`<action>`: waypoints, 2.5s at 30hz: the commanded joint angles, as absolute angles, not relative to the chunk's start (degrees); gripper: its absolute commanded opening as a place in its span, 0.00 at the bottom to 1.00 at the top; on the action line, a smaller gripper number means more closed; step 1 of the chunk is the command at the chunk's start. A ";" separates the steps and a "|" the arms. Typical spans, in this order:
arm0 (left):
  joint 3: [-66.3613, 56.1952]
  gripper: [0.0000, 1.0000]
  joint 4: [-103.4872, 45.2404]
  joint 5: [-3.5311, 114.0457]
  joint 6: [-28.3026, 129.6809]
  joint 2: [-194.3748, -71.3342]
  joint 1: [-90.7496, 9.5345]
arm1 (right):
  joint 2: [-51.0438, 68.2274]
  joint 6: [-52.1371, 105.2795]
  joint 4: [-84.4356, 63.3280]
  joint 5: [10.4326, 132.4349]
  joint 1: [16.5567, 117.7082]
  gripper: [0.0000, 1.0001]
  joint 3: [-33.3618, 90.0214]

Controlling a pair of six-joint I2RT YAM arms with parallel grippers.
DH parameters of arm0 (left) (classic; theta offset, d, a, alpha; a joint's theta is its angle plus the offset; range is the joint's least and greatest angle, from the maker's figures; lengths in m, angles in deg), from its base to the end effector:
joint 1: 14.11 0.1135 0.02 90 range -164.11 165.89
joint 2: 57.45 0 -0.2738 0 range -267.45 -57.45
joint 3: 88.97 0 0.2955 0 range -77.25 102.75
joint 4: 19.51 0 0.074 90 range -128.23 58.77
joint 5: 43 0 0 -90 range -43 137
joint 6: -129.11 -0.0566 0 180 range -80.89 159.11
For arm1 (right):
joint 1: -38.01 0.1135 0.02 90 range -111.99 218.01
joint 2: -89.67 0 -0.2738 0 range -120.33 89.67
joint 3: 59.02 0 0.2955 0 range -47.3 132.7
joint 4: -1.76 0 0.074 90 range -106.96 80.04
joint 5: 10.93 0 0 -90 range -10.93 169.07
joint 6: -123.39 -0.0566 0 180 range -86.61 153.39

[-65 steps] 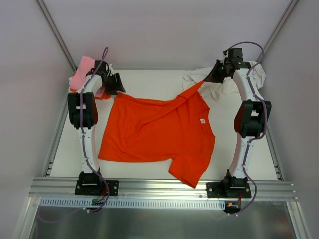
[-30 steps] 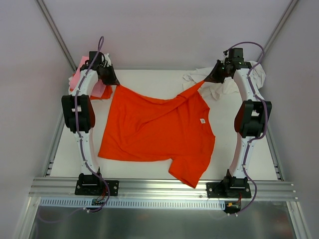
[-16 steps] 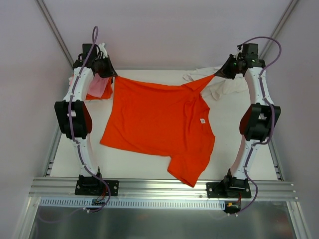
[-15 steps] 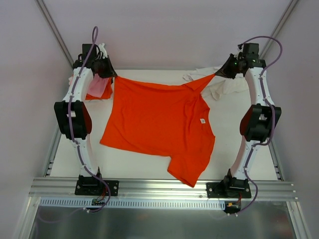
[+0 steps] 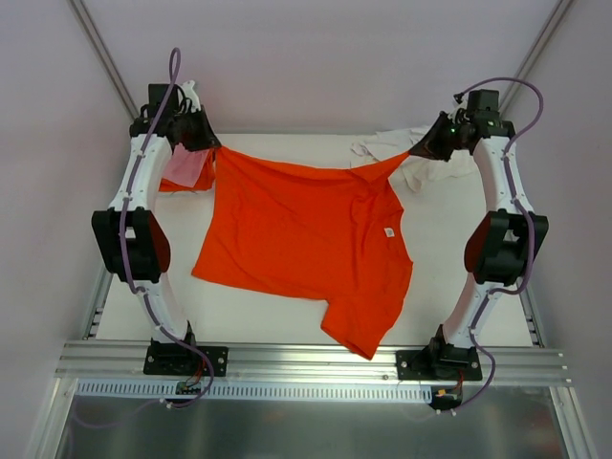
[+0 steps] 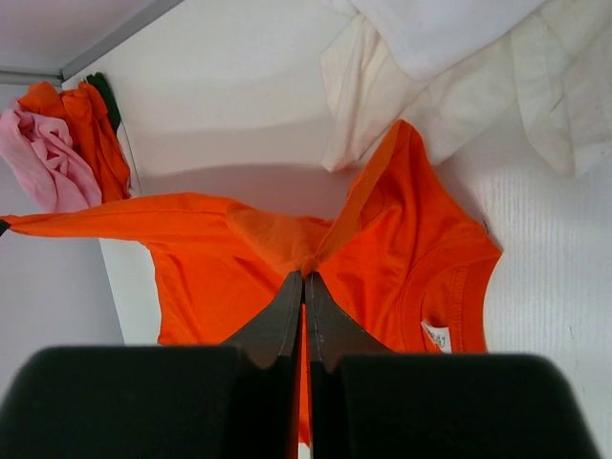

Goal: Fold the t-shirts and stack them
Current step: Fold the flattened tshirt in 1/3 of the way

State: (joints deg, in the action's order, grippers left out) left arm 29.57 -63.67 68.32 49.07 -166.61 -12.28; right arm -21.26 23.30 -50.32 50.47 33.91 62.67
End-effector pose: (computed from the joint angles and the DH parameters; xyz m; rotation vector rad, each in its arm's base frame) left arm 0.5059 -0.0044 0.3480 -0.0103 2.1707 -0.4857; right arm 0.5017 -0.0088 0.3427 0.0204 2.2618 0.6251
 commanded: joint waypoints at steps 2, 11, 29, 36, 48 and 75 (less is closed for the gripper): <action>26.91 0.00 -64.01 67.04 48.16 -160.81 -13.05 | -16.94 23.19 -52.41 47.44 34.40 0.00 61.86; 20.76 0.00 -64.71 65.37 47.63 -154.66 -13.84 | -7.82 23.19 -54.16 47.43 34.67 0.00 54.04; 8.36 0.00 -65.94 60.71 47.99 -142.10 -17.45 | 8.90 25.12 -61.99 48.14 34.84 0.00 36.81; 0.89 0.00 -66.38 59.92 49.04 -137.35 -17.45 | 12.06 26.00 -65.76 47.61 35.19 0.02 33.73; -1.93 0.81 -67.88 53.77 49.04 -132.95 -17.45 | 15.40 27.41 -69.19 53.50 35.28 0.92 34.61; -6.77 0.81 -70.42 68.98 58.71 -149.73 -14.55 | 16.64 27.06 -66.21 54.46 35.19 0.92 36.54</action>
State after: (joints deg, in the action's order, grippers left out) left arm -8.89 -67.59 66.94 56.21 -149.50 -15.19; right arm 15.57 26.80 -66.78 53.53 34.89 34.15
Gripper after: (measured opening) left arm 0.808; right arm 0.918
